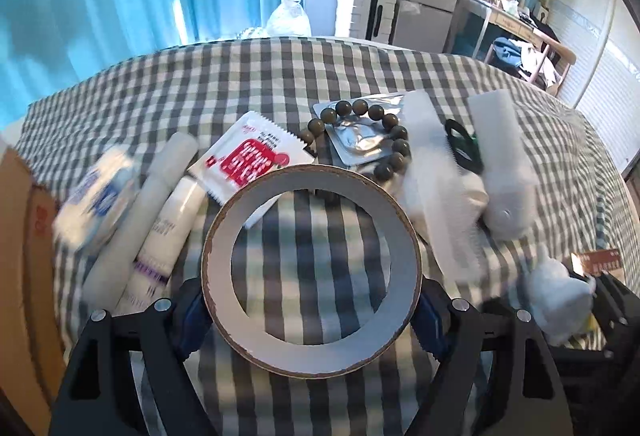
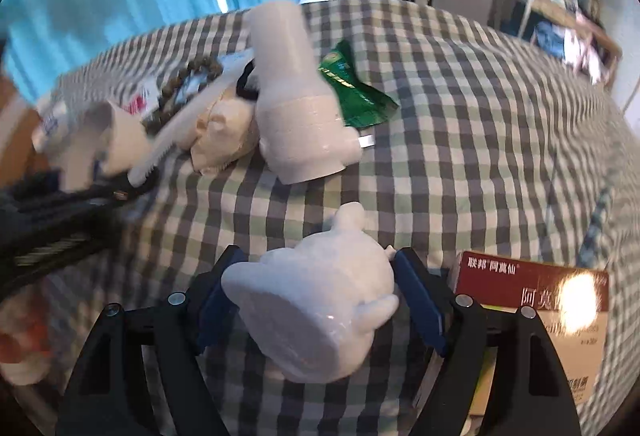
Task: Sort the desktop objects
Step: 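Carry the tape roll and figurine into the cardboard box and release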
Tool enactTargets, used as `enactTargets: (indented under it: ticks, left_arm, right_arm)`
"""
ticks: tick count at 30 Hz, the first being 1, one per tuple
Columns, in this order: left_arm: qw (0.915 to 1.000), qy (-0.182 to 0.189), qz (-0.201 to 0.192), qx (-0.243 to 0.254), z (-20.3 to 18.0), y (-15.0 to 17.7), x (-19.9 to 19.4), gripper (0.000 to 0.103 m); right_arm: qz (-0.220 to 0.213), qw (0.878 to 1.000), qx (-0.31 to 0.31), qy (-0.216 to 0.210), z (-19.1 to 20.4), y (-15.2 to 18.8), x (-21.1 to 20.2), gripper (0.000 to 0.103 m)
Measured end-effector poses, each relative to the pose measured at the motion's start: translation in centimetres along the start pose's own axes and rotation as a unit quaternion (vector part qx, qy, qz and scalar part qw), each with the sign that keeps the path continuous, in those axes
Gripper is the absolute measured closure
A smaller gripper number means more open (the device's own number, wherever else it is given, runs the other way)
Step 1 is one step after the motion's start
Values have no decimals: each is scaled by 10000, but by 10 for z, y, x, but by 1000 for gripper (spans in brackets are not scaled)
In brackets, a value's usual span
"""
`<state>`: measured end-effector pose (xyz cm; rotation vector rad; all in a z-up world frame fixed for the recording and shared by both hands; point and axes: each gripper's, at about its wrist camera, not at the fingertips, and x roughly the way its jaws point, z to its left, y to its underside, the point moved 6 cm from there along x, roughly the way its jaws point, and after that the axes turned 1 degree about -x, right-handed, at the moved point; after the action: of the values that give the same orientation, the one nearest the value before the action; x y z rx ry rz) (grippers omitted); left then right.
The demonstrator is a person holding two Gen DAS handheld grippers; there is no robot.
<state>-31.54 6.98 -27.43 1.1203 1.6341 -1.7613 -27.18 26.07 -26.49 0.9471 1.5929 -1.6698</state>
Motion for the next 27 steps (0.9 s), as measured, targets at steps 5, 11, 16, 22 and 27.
enactTargets:
  ticks: [5,11,16,22,27]
  left_arm:
    - [9996,60,23,-282,3,20,-36,20]
    - [9992,85,-30,-395,2,35,-81,20]
    - [9990,87,-244,-378,4,35,-128,20]
    - [9975,110,-594,-360,-3,31,-184,20]
    - [9957,148,-810,-426,-4,30,-226,20]
  right_arm:
    - [10,9994,332,-110,-6,0,-7,49]
    - [-40,9953,748,-615,-12,2,-48,51]
    - [-338,9921,836,-868,-6,1,-109,51]
    - [-755,9902,721,-928,11,8,-181,51]
    - [-999,9874,617,-1063,26,27,-237,51]
